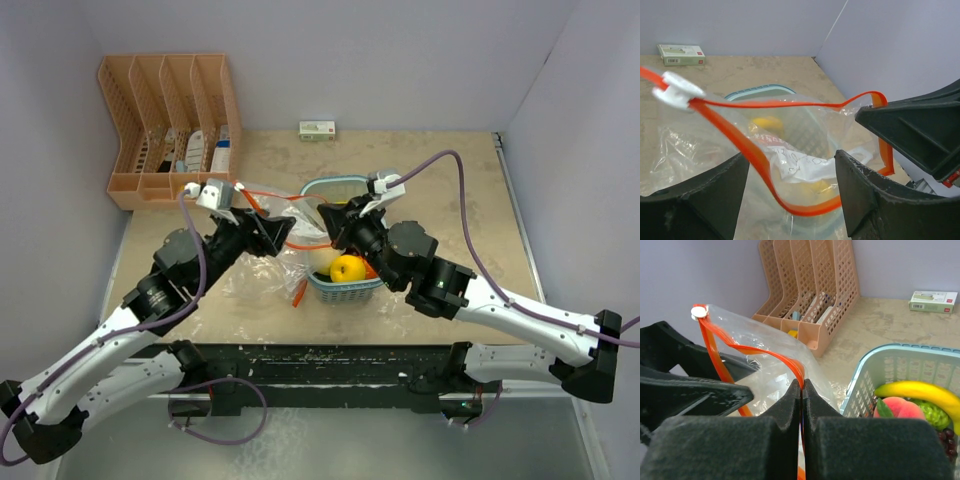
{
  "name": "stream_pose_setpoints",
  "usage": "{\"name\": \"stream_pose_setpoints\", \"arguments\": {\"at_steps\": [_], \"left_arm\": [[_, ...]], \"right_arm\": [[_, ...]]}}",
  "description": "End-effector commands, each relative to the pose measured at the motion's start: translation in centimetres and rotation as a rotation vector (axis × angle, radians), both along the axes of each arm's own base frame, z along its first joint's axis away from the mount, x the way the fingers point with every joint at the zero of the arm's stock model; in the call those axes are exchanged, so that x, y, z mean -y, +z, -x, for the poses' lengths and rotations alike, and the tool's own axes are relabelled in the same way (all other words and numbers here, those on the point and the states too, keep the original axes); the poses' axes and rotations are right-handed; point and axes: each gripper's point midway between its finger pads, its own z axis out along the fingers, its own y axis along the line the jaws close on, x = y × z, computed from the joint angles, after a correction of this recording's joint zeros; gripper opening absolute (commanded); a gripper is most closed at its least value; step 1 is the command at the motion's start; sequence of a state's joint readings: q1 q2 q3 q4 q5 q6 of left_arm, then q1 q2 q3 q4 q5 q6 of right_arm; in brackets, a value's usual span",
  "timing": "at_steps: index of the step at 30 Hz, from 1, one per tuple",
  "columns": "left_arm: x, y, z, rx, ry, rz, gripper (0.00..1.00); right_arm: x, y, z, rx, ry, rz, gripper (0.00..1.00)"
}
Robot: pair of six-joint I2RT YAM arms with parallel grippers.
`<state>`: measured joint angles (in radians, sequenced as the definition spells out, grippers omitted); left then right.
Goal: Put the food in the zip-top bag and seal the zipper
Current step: Open the zipper of the food storage bag.
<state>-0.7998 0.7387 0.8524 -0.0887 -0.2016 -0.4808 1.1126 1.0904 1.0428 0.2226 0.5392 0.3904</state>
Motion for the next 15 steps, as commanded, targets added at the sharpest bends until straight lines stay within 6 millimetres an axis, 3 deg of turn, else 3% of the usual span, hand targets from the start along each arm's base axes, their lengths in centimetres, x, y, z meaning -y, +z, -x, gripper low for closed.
{"name": "stream_pose_setpoints", "arguments": {"at_steps": [1, 3, 8, 12, 15], "left_arm": [[1.0, 1.4, -0.8, 0.036, -0.009, 0.047, 0.70], [1.3, 1.3, -1.0, 0.040, -0.009, 0.041, 0.56], [1.3, 1.1, -1.1, 0.034, -0.008, 0.027, 0.00], [0.2, 1.7, -0.3, 0.031, -0.006, -0.023, 0.00], [-1.3, 2.1, 0.8, 0.012, 0.003, -0.085, 0.00]], "right_arm": [[0.4, 3.0, 0.6, 0.028, 0.017, -0.100, 0.00], [0.5, 3.0, 0.7, 0.026, 0.020, -0.103, 0.00], [1.6, 2.8, 0.6, 0.016, -0.023, -0.109, 0.00], [3.2, 1.9, -0.3, -0.019, -0.127, -0.096, 0.00], [5.4, 0.1, -1.7, -0.078, -0.296, -0.055, 0.00]]}}
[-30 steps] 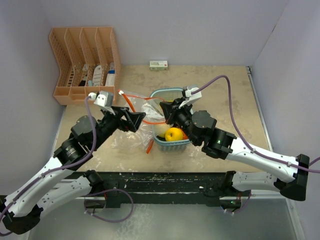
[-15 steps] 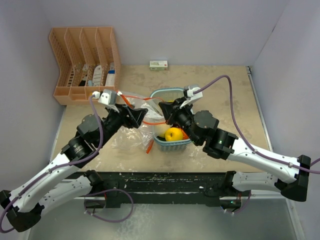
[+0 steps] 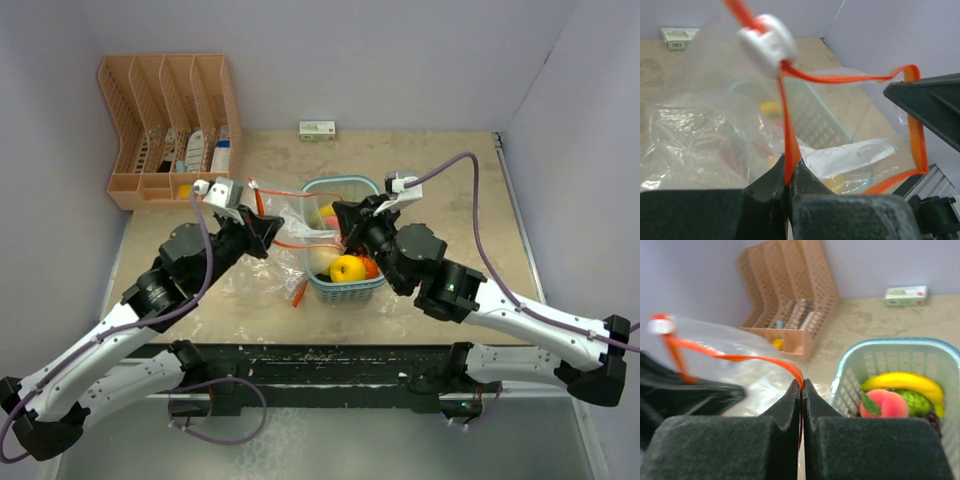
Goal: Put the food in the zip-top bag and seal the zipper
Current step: Open the zipper of the food storage bag.
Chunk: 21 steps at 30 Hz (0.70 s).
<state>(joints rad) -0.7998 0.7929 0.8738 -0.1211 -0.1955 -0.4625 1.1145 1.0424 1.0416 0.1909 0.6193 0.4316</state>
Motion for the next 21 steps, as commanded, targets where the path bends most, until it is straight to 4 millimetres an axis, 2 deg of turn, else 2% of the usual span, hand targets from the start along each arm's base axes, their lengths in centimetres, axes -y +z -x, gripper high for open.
{"name": "stream_pose_setpoints", "arguments": {"at_steps": [1, 4, 7, 10, 12, 16, 17, 18, 21], "left_arm": [[-2.7, 3.0, 1.9, 0.019, 0.011, -0.064, 0.00], [-4.2, 2.9, 2.9, -0.019, 0.021, -0.147, 0.00], [-5.3, 2.8, 3.6, -0.035, 0.022, -0.210, 0.00], [-6.1, 2.1, 3.5, -0.058, 0.045, -0.280, 0.00], [-7.0, 1.3, 3.0, -0.080, 0.095, -0.331, 0.00], [-7.7, 0.1, 2.0, -0.097, 0.156, -0.386, 0.00], [-7.7, 0.0, 1.8, -0.096, 0.164, -0.391, 0.00], [-7.8, 0.0, 1.7, -0.094, 0.174, -0.396, 0.00], [-9.0, 0.0, 0.9, -0.096, 0.252, -0.431, 0.00]], "right_arm": [[3.9, -1.9, -1.9, -0.102, -0.273, 0.019, 0.00], [5.3, -3.9, -2.4, -0.160, -0.382, 0.083, 0.00], [5.7, -4.6, -2.6, -0.163, -0.417, 0.136, 0.00], [3.7, -4.3, -2.3, -0.146, -0.300, 0.172, 0.00], [1.8, -3.8, -1.6, -0.104, -0.158, 0.223, 0.16], [-2.4, -2.4, 2.0, 0.004, 0.210, 0.266, 0.64], [-2.9, -2.2, 2.9, 0.017, 0.273, 0.277, 0.71], [-3.2, -2.0, 3.7, 0.026, 0.325, 0.283, 0.75], [-2.6, -2.1, 4.9, -0.001, 0.373, 0.280, 0.77]]}}
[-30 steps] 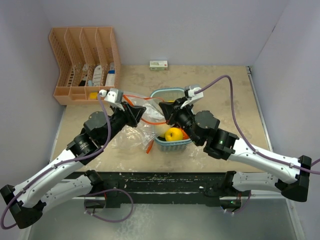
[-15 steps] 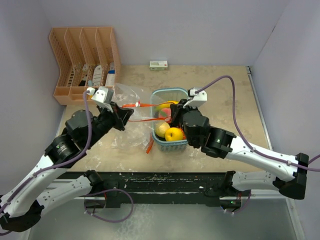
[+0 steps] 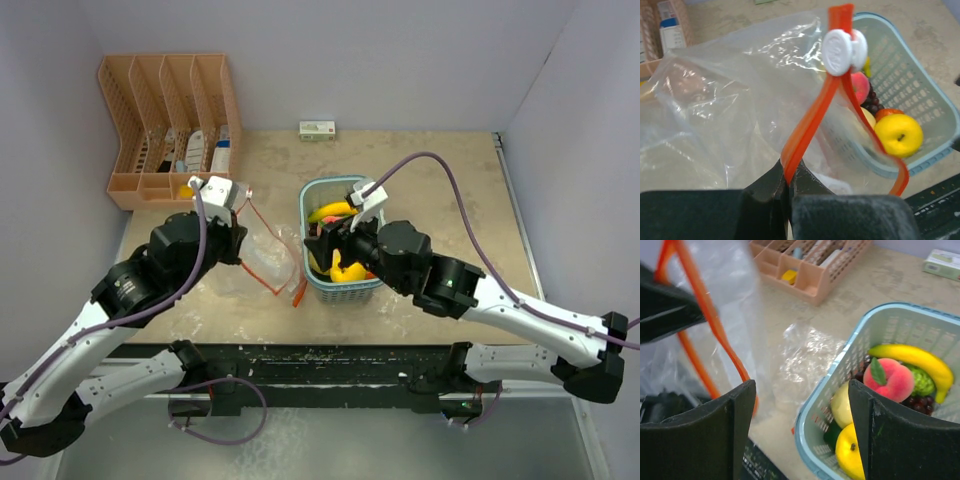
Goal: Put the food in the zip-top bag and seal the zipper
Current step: Open the zipper of the food storage bag, then pick up the fake fruit from the bin.
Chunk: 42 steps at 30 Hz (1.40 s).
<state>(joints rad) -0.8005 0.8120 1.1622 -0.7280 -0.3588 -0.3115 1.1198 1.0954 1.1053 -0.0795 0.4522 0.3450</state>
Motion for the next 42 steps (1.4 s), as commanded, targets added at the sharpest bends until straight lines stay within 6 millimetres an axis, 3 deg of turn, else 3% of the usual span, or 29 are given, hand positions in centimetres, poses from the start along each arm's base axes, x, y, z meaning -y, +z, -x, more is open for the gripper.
{"name": "stream_pose_setpoints", "arguments": {"at_steps": [1, 5, 7, 10, 16, 22, 25, 29, 33, 42], "left_arm": [[-2.8, 1.4, -1.3, 0.058, 0.143, -0.077, 0.00], [-5.5, 1.3, -1.6, 0.064, 0.264, -0.170, 0.00], [-6.2, 1.1, -1.6, 0.068, 0.287, -0.189, 0.00], [-6.0, 0.5, -1.7, 0.064, 0.276, -0.198, 0.00], [-5.7, -1.1, -2.3, 0.037, 0.283, -0.259, 0.00], [-5.7, -0.5, -2.6, 0.068, 0.287, -0.254, 0.00], [-5.7, -0.2, -2.6, 0.079, 0.276, -0.247, 0.00], [-5.7, 0.1, -2.5, 0.092, 0.272, -0.241, 0.00], [-5.5, 0.4, -2.5, 0.101, 0.264, -0.232, 0.00], [-5.4, 0.1, -2.6, 0.099, 0.258, -0.239, 0.00]], "right_arm": [[-0.4, 3.3, 3.4, 0.029, 0.205, -0.051, 0.77], [2.4, 3.4, 3.2, 0.005, 0.106, -0.093, 0.80], [4.1, 2.8, 2.5, -0.025, 0.007, -0.099, 0.88], [5.8, 0.3, 1.0, -0.090, -0.125, -0.003, 0.99], [5.5, -5.8, -4.0, -0.302, -0.219, 0.144, 1.00], [3.1, -8.3, -9.2, -0.328, -0.215, 0.169, 0.99], [2.6, -10.7, -12.1, -0.373, -0.252, 0.203, 1.00], [1.4, -12.9, -14.4, -0.411, -0.238, 0.207, 1.00], [2.0, -15.5, -15.6, -0.463, -0.321, 0.273, 0.99], [2.1, -19.2, -14.8, -0.549, -0.350, 0.279, 1.00]]}}
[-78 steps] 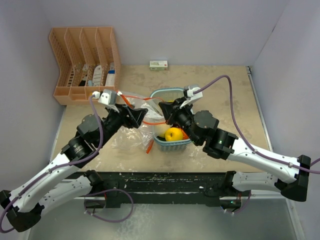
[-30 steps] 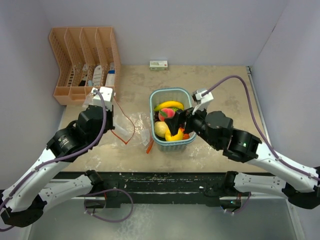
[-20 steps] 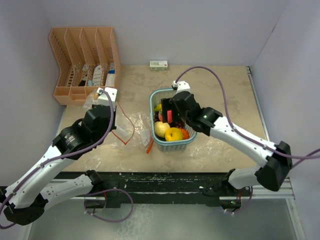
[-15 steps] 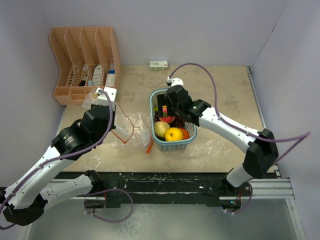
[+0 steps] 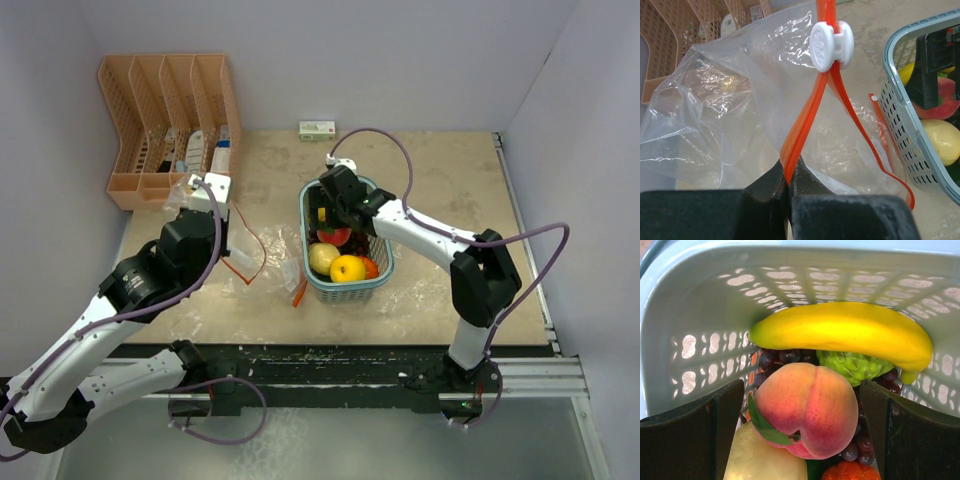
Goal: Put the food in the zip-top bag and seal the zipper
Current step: Pick up the fake fruit from the bin.
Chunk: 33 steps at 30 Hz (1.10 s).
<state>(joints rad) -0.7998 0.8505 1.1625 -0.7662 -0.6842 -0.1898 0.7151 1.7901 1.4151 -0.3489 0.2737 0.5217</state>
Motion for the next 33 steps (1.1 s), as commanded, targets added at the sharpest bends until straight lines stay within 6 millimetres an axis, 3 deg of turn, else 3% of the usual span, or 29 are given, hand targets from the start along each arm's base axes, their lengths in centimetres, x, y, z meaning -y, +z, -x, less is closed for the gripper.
{"name": "stream_pose_setpoints", "arguments": {"at_steps": [1, 10, 13, 16, 18, 19, 22, 25, 29, 33], "left_arm": [[0.1, 0.7, -0.3, 0.031, -0.003, 0.015, 0.00], [0.1, 0.1, -0.2, 0.023, -0.006, 0.016, 0.00], [0.3, 0.0, -0.2, 0.020, -0.010, 0.016, 0.00], [0.4, 0.1, -0.2, 0.022, -0.011, 0.021, 0.00], [0.4, 0.1, -0.3, 0.023, -0.010, 0.022, 0.00], [0.4, 0.1, -0.3, 0.023, -0.007, 0.022, 0.00], [0.5, -0.2, -0.6, 0.017, 0.001, 0.017, 0.00], [1.0, -0.4, -0.9, 0.012, 0.000, 0.024, 0.00], [1.8, 0.3, -1.3, 0.015, -0.014, 0.051, 0.00], [2.9, 1.1, -1.7, 0.017, -0.036, 0.081, 0.00]], "right_arm": [[0.2, 0.4, 0.2, 0.004, -0.049, -0.032, 1.00], [1.4, -2.4, 0.8, -0.041, -0.097, 0.018, 0.97], [1.7, -1.5, 0.5, -0.009, -0.106, 0.025, 0.85], [1.8, 0.3, 0.3, 0.033, -0.099, 0.009, 0.63], [1.9, 1.7, 0.4, 0.056, -0.094, -0.006, 0.47], [2.1, 2.3, 0.5, 0.067, -0.088, -0.008, 0.44], [2.7, 5.2, 1.2, 0.119, -0.055, -0.022, 0.41], [2.0, 9.6, 3.1, 0.185, 0.051, -0.141, 0.40], [0.0, 15.3, 6.9, 0.278, 0.289, -0.342, 0.40], [-2.7, 20.2, 12.7, 0.363, 0.617, -0.570, 0.40]]}}
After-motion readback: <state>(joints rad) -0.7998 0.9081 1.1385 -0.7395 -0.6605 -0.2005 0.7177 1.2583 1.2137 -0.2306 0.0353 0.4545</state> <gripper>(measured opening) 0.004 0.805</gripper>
